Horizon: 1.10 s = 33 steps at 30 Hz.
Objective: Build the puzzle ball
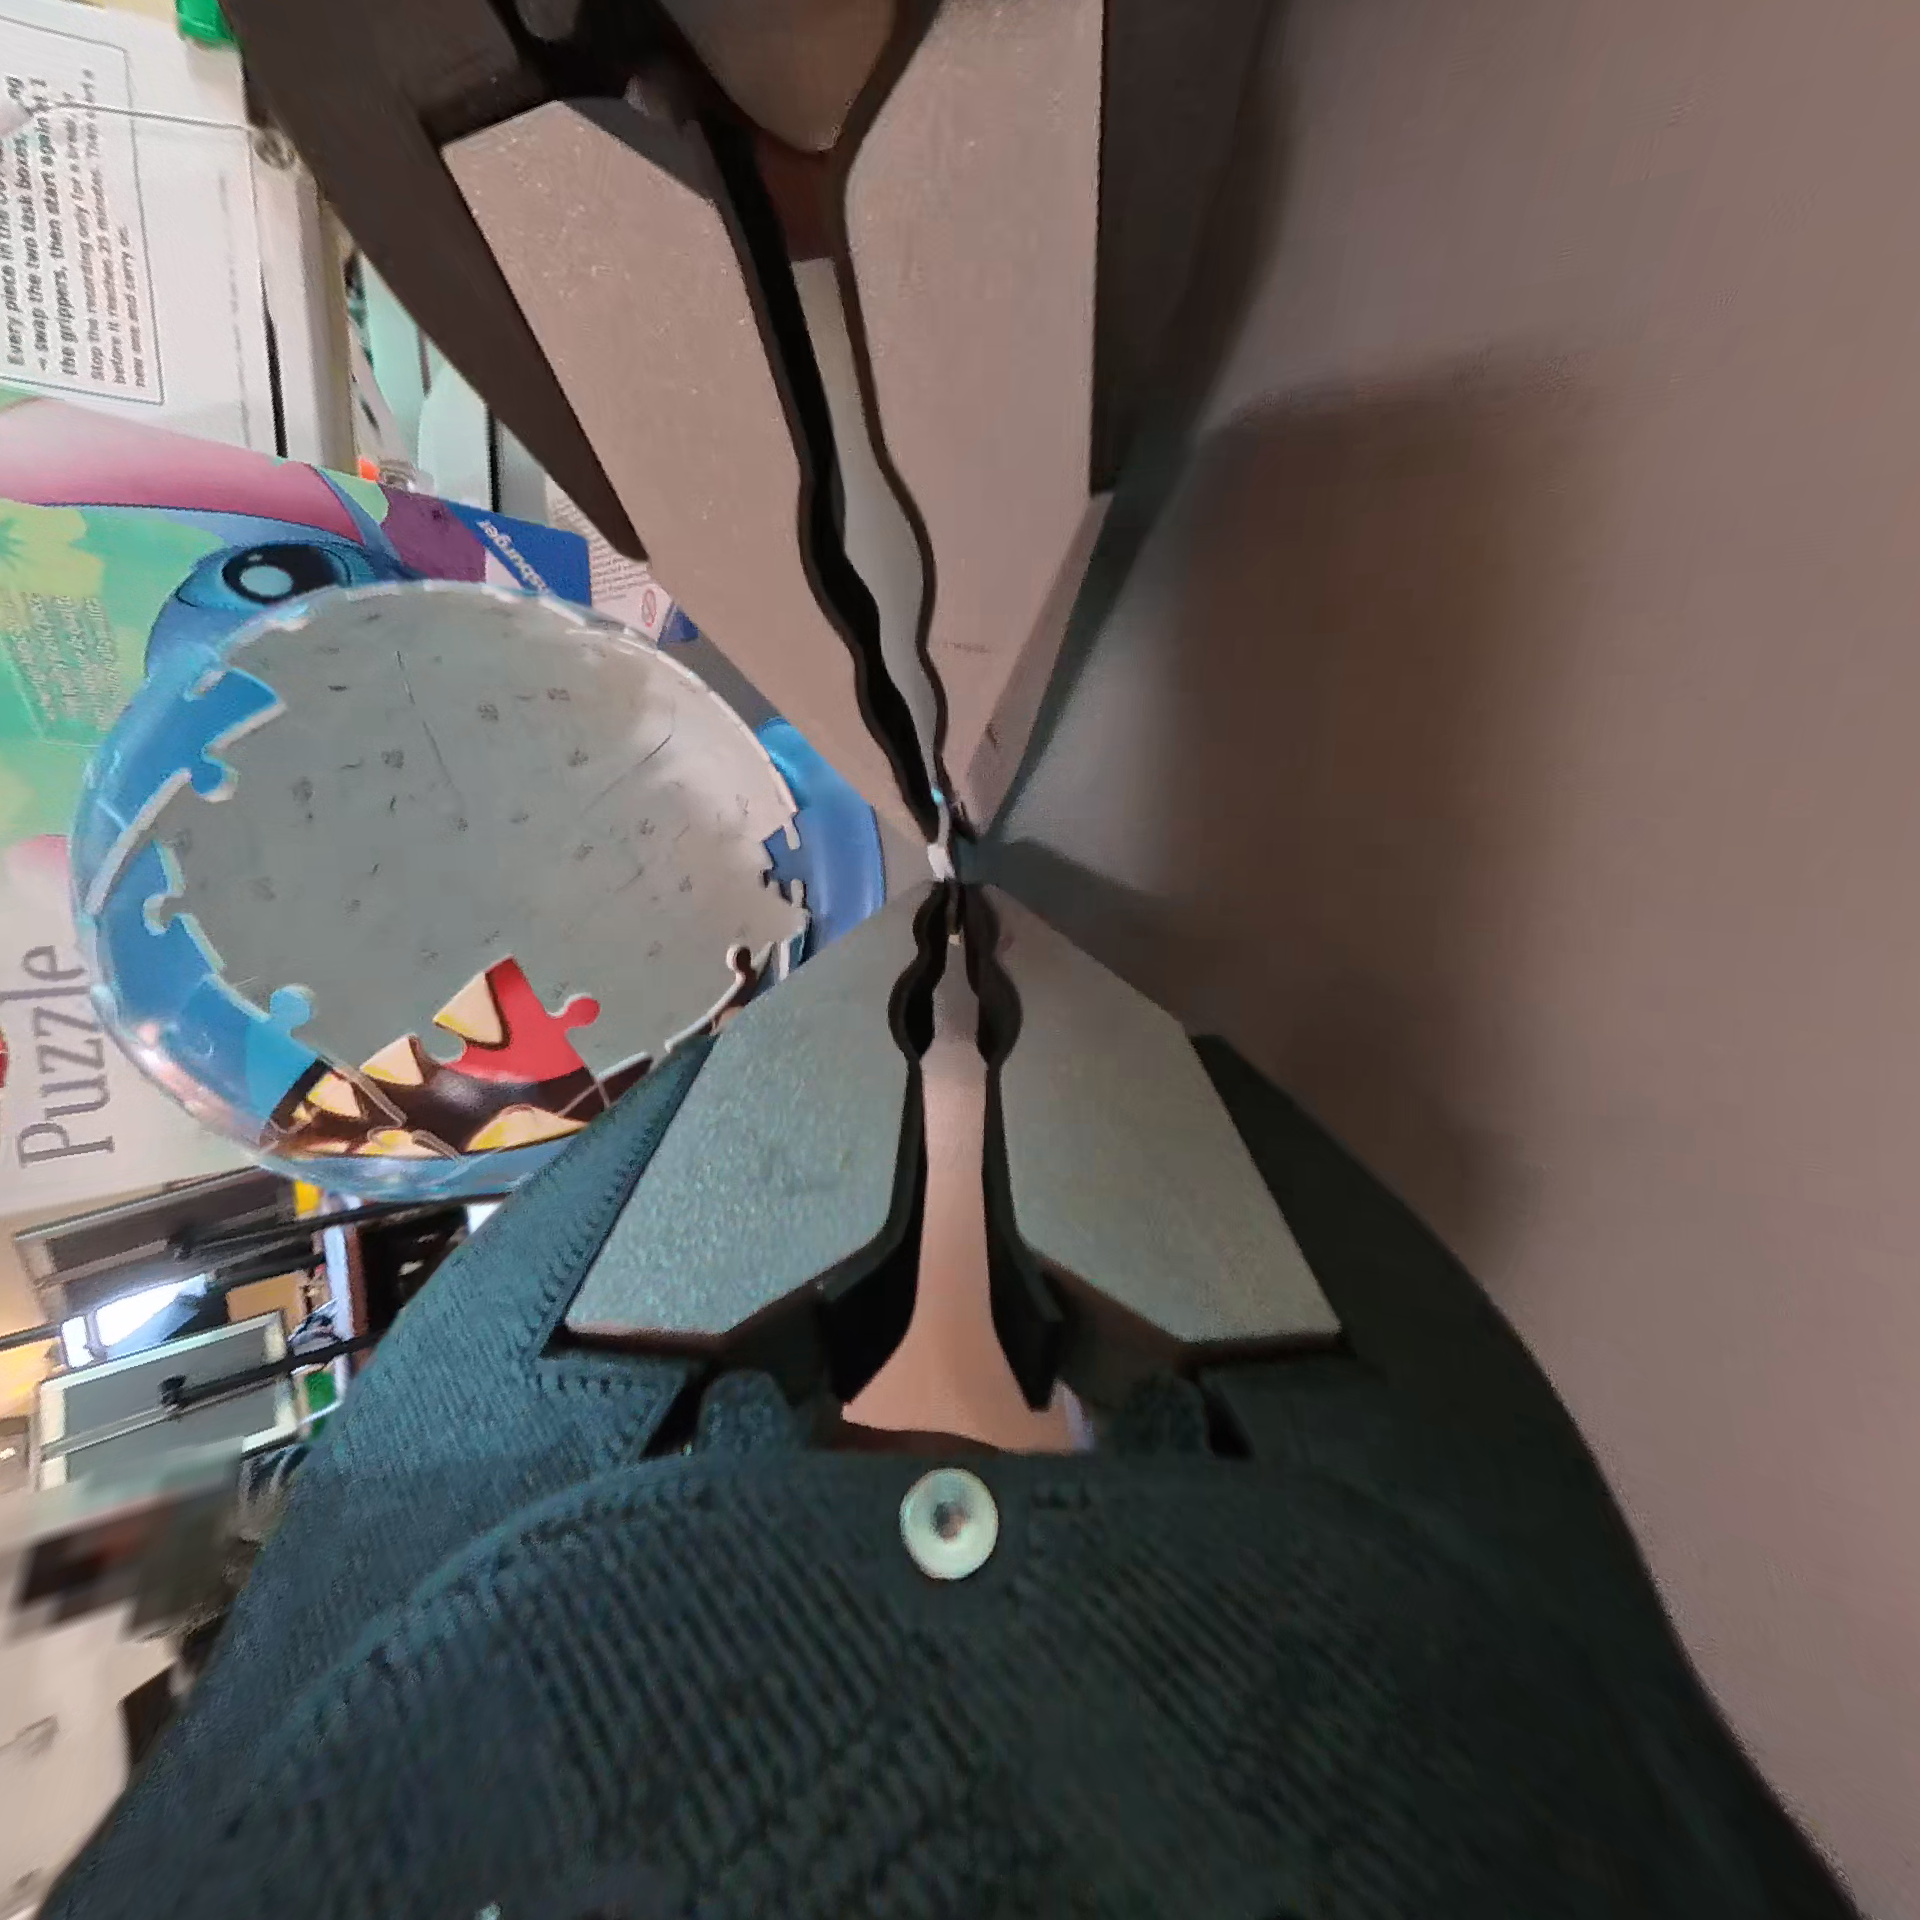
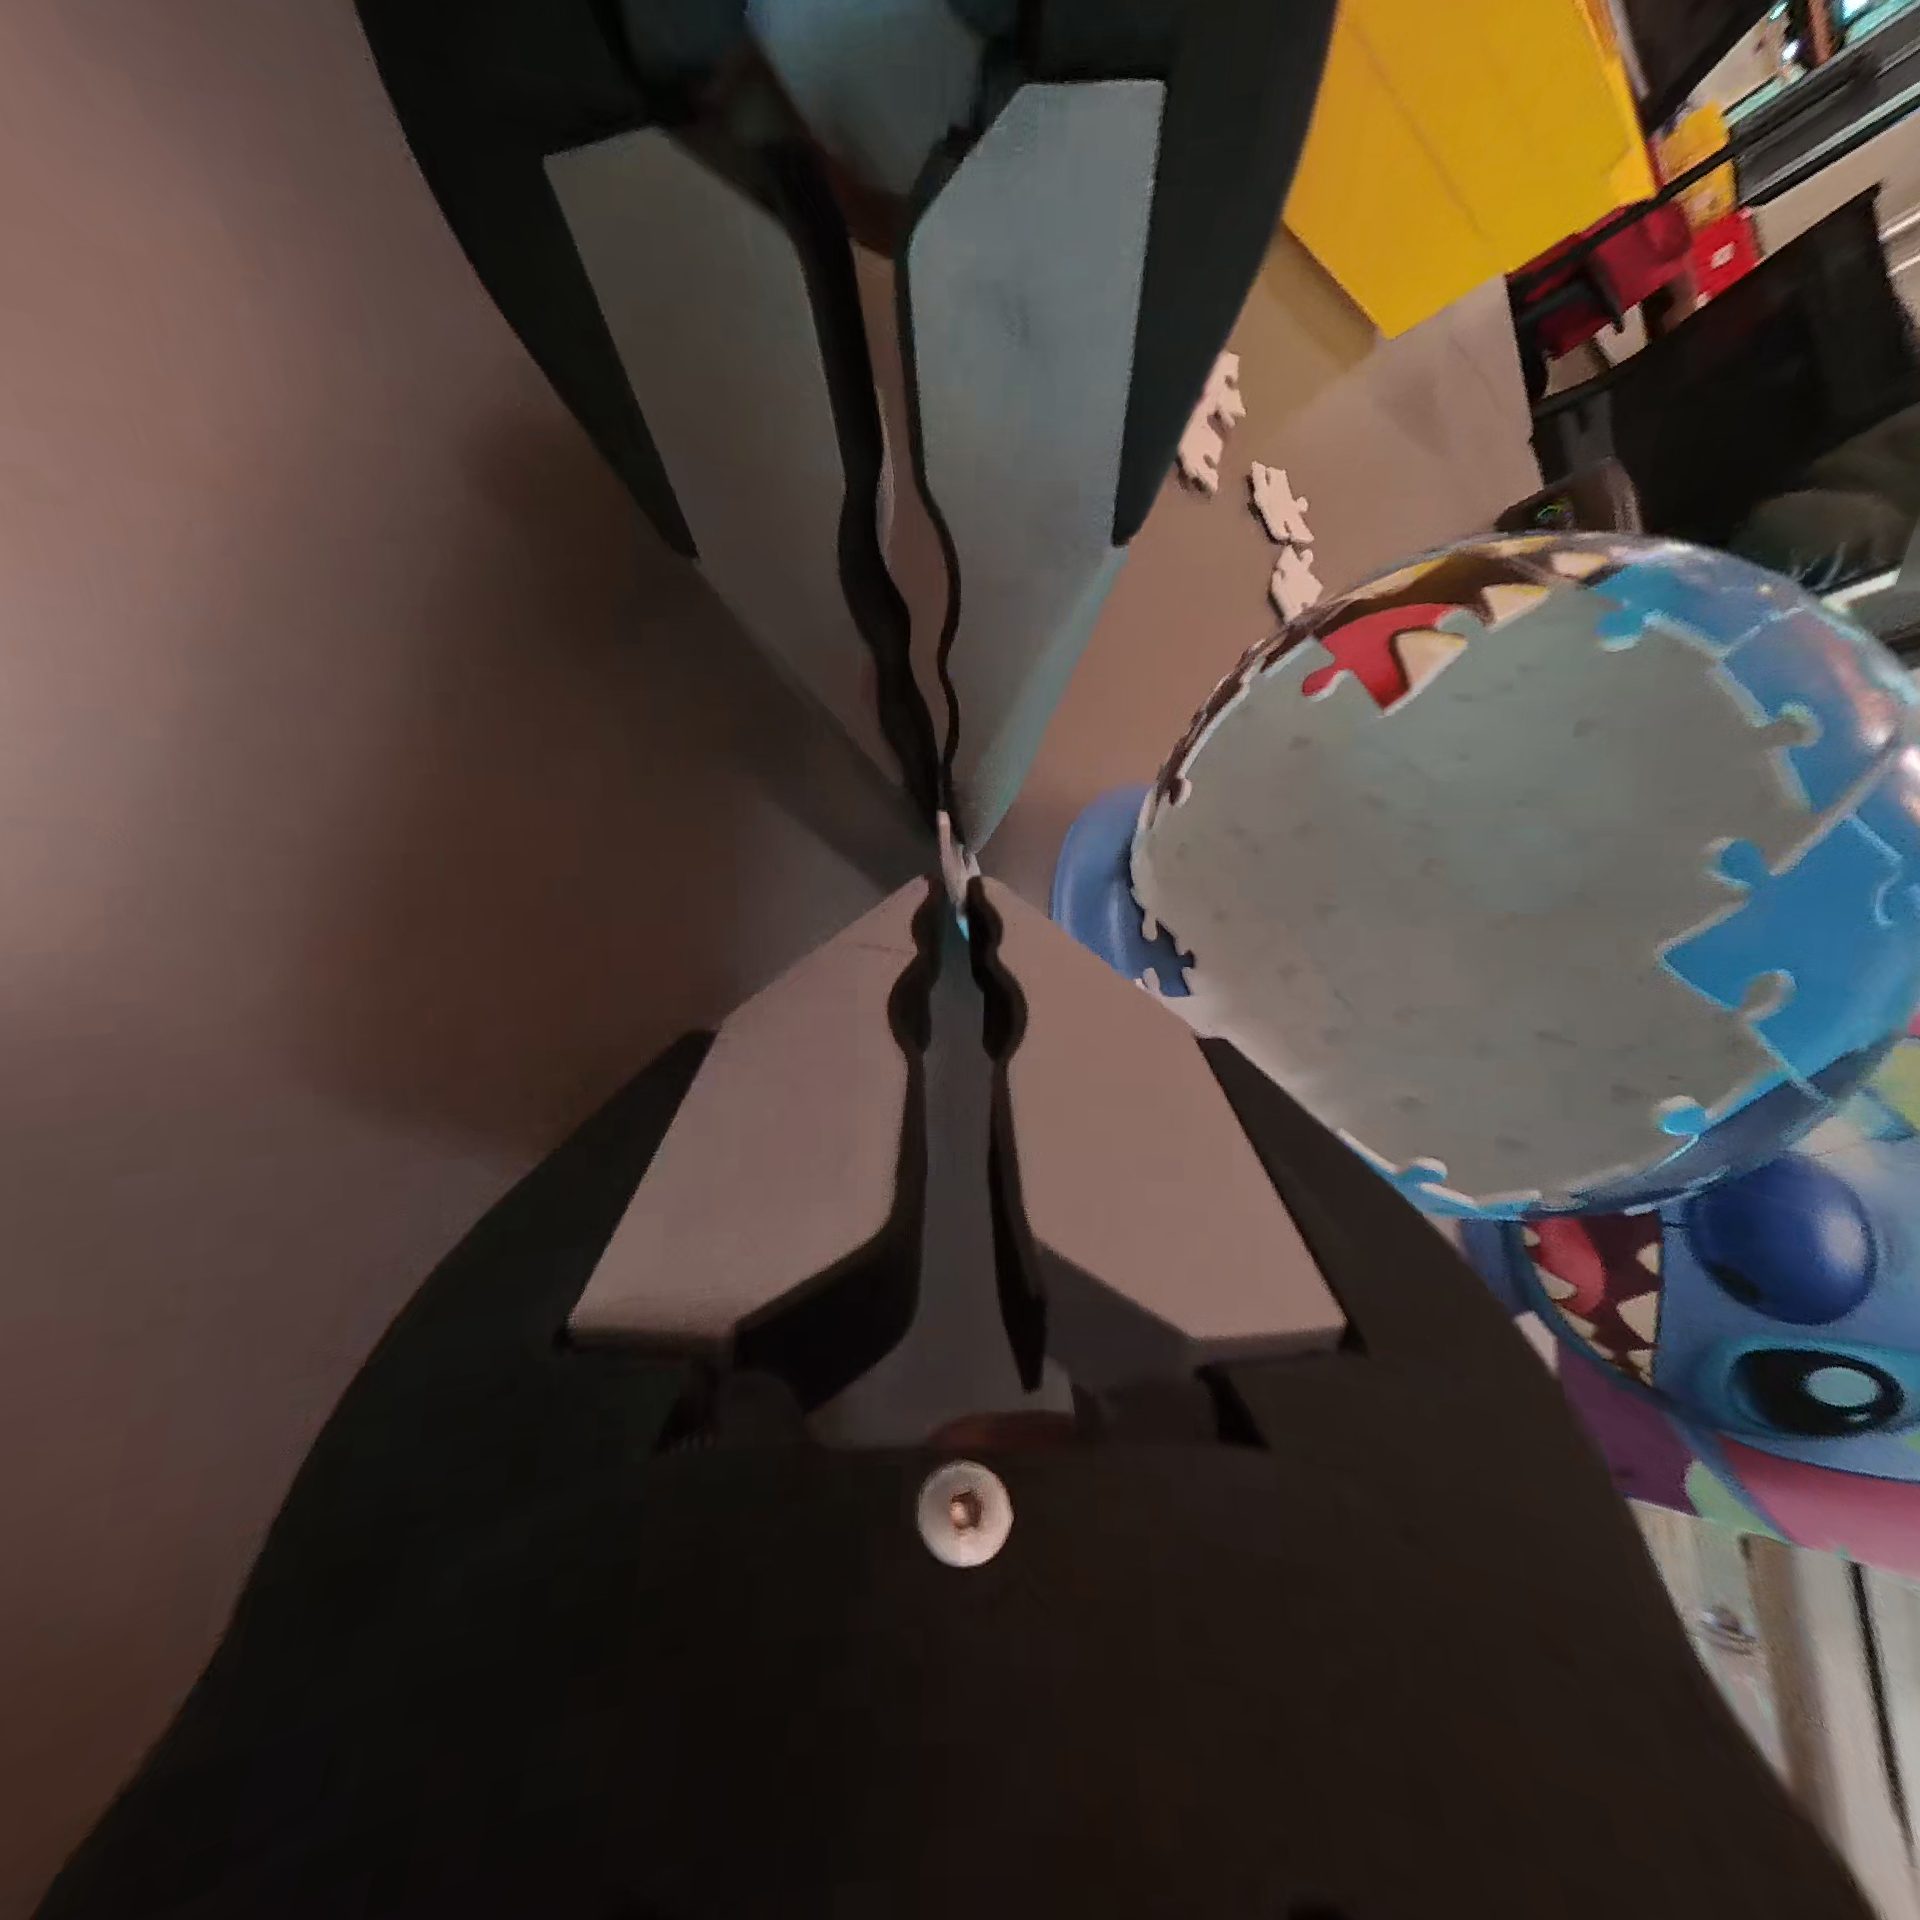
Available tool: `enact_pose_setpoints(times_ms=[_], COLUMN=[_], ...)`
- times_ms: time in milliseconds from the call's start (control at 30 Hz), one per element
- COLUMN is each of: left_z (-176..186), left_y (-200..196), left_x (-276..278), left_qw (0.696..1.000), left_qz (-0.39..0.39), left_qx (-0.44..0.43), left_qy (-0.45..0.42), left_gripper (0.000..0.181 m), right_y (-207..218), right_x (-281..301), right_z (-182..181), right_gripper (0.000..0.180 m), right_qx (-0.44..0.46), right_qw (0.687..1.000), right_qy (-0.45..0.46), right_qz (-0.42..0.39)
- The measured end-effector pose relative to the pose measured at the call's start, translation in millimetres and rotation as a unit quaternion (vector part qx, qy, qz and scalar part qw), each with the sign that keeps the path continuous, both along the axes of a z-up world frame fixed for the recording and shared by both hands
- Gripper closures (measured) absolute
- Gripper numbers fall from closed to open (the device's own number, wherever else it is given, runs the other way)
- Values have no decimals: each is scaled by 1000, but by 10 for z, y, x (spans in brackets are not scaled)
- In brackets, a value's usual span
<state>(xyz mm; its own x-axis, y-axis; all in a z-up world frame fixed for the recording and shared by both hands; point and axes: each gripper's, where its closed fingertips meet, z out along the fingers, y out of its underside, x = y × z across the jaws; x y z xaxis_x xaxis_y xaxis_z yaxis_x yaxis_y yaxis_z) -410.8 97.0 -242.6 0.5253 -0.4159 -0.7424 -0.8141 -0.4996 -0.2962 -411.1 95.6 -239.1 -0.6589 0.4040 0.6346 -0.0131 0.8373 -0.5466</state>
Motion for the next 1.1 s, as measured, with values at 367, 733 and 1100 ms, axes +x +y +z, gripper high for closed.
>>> enact_pose_setpoints(times_ms=[367, 733, 1100], left_z=[265, 173, 225], left_y=[54, 124, 164], left_x=[51, -47, -26], left_qw=[995, 997, 997], left_qz=[-22, 1, 34], left_qx=[91, 63, 45], left_qy=[-37, 50, 44], left_gripper=[160, 180, 179], right_y=[-53, -27, 93], right_x=[75, 119, -10], right_z=[199, 240, 216], right_gripper=[180, 168, 180], right_qx=[-12, -90, -2], right_qw=[994, 994, 996], right_qy=[90, 27, 91], right_qz=[68, 60, 24])
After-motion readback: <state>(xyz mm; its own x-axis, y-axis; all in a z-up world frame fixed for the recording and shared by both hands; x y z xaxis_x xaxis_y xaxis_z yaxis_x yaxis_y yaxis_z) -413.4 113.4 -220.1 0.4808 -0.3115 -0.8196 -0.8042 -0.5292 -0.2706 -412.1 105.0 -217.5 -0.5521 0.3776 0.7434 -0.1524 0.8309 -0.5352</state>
